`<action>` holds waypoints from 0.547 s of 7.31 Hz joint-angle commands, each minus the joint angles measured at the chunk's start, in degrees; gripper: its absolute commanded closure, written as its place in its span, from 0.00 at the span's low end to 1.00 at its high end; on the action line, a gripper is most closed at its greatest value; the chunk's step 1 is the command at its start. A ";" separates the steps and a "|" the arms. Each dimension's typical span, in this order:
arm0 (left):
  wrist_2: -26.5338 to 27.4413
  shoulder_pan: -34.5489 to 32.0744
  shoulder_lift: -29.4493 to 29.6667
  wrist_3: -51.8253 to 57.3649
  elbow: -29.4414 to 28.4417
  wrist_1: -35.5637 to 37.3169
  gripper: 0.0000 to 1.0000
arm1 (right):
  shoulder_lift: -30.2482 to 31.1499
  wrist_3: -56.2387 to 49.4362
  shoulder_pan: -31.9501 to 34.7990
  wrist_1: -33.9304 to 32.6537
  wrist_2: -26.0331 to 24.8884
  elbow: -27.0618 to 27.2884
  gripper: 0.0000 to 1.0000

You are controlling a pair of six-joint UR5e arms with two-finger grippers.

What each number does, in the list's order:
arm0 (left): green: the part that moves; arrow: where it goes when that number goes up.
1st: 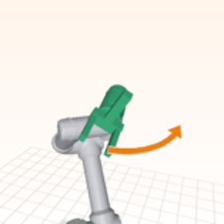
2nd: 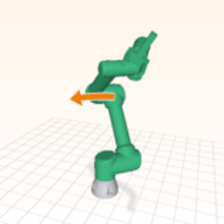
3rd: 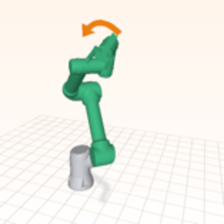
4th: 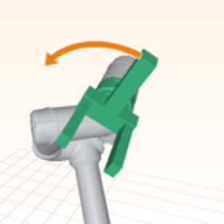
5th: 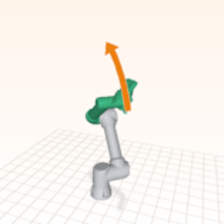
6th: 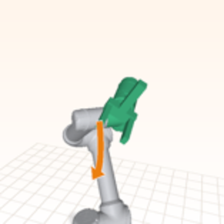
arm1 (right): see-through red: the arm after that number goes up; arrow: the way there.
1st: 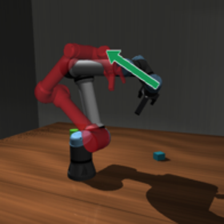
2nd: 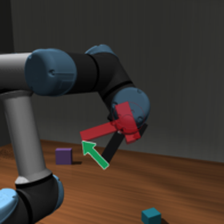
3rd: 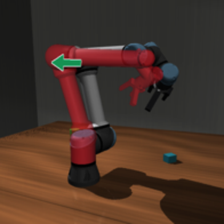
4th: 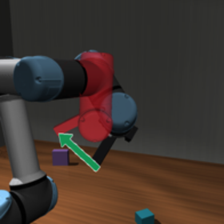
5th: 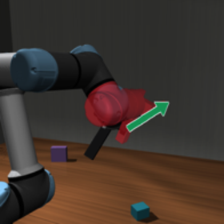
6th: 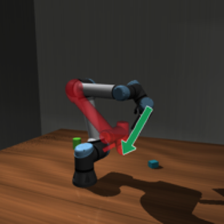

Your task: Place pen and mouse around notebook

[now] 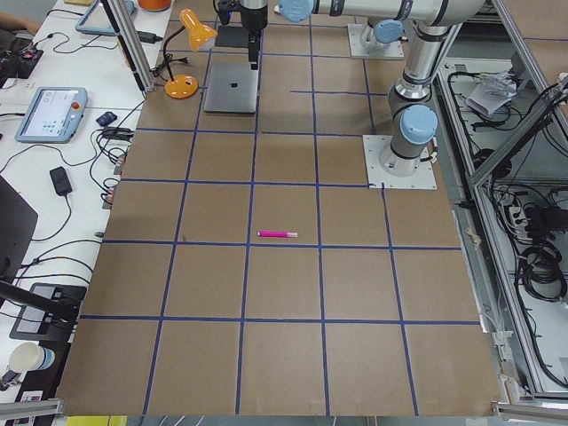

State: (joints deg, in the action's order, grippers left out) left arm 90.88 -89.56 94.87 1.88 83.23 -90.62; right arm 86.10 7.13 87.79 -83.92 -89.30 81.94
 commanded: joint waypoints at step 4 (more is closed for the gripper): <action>0.00 0.26 0.13 0.32 0.00 0.00 0.00 | 0.03 -5.06 -2.51 -0.02 -1.83 0.42 0.00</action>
State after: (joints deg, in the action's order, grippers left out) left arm 90.88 -89.51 94.95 1.93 83.23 -90.62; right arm 86.11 5.69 87.01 -83.87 -90.03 82.36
